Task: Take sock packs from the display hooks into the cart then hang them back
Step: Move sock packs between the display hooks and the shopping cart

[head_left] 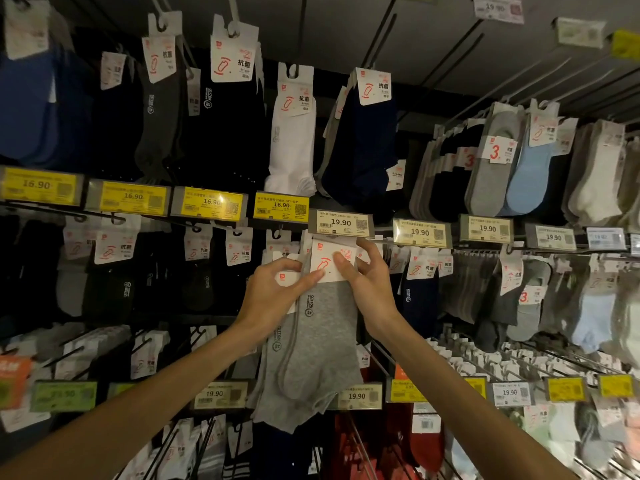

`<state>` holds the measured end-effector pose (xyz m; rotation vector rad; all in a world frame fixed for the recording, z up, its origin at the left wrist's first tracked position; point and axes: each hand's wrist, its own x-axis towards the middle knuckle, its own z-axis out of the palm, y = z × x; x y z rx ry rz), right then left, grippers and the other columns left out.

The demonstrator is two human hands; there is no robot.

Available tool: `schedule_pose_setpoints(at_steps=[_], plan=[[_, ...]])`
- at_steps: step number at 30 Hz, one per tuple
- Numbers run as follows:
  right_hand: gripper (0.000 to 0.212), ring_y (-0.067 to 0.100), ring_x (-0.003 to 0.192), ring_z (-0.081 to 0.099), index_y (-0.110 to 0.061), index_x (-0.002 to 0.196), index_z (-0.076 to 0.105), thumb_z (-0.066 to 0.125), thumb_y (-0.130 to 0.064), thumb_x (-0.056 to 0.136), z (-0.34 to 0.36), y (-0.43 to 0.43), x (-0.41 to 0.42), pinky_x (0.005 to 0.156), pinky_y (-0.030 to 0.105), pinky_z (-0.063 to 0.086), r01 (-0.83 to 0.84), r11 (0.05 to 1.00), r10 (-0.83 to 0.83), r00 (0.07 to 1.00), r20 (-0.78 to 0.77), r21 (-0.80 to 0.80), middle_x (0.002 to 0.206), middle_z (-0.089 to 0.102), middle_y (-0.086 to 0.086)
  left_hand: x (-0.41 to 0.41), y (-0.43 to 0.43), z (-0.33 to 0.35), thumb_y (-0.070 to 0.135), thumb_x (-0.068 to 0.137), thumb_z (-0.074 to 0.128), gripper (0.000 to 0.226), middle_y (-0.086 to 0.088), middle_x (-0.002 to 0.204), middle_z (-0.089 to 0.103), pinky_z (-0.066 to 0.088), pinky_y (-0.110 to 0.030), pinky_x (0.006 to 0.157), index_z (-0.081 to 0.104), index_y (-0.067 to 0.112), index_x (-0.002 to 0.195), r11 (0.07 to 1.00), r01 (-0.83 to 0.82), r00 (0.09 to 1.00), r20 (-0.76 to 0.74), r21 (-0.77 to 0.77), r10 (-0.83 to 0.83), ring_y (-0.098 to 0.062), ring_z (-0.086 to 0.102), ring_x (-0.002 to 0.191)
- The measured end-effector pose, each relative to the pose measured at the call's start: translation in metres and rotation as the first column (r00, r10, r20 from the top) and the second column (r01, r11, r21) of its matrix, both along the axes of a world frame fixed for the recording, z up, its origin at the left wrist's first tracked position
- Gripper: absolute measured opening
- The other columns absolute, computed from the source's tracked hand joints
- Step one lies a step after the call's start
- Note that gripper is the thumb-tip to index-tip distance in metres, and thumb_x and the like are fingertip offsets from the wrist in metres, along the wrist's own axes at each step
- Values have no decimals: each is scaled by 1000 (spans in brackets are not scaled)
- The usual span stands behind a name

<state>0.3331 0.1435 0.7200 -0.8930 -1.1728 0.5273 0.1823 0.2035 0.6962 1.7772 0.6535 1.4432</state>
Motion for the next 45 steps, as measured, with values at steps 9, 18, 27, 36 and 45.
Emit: schedule_pose_setpoints(at_steps=[9, 18, 27, 36, 45], plan=[[40, 17, 113, 63, -26, 133, 48, 57, -13, 97, -6, 8, -5, 91, 41, 56, 71, 989, -78, 996, 50, 132, 123, 65, 1, 2, -3, 3, 45, 77, 79, 25, 11, 87, 74, 54, -19, 73, 74, 22, 86, 996, -55, 997, -58, 68, 59, 2, 68, 81], [27, 17, 110, 65, -16, 121, 63, 57, -9, 96, 1, 14, -2, 92, 40, 55, 54, 994, -60, 996, 60, 91, 117, 69, 1, 3, 0, 4, 46, 78, 79, 23, 10, 94, 73, 57, -28, 79, 72, 25, 83, 994, -59, 992, -102, 91, 68, -1, 68, 88], [27, 13, 91, 70, -16, 116, 61, 64, -8, 90, 30, 29, 2, 68, 24, 59, 131, 991, -131, 990, -55, -10, 102, 71, -1, 7, 2, 3, 42, 79, 80, 24, 9, 97, 74, 60, -34, 80, 75, 22, 90, 997, -31, 993, -110, 68, 39, -2, 70, 88], [13, 14, 78, 71, -19, 97, 69, 66, -9, 89, 31, 29, 5, 63, 29, 59, 84, 993, -96, 984, -153, -83, 93, 73, 3, 9, 3, 6, 41, 81, 78, 22, 12, 95, 75, 59, -24, 77, 76, 21, 91, 997, -31, 991, -127, 66, 39, 1, 69, 89], [40, 17, 77, 72, -6, 123, 57, 69, -8, 85, 32, 36, 8, 56, 28, 56, 40, 995, -61, 972, -227, -96, 103, 72, 11, 6, 10, 3, 44, 81, 78, 22, 11, 98, 75, 59, -36, 84, 75, 24, 89, 996, -17, 990, -135, 82, 28, -1, 68, 94]])
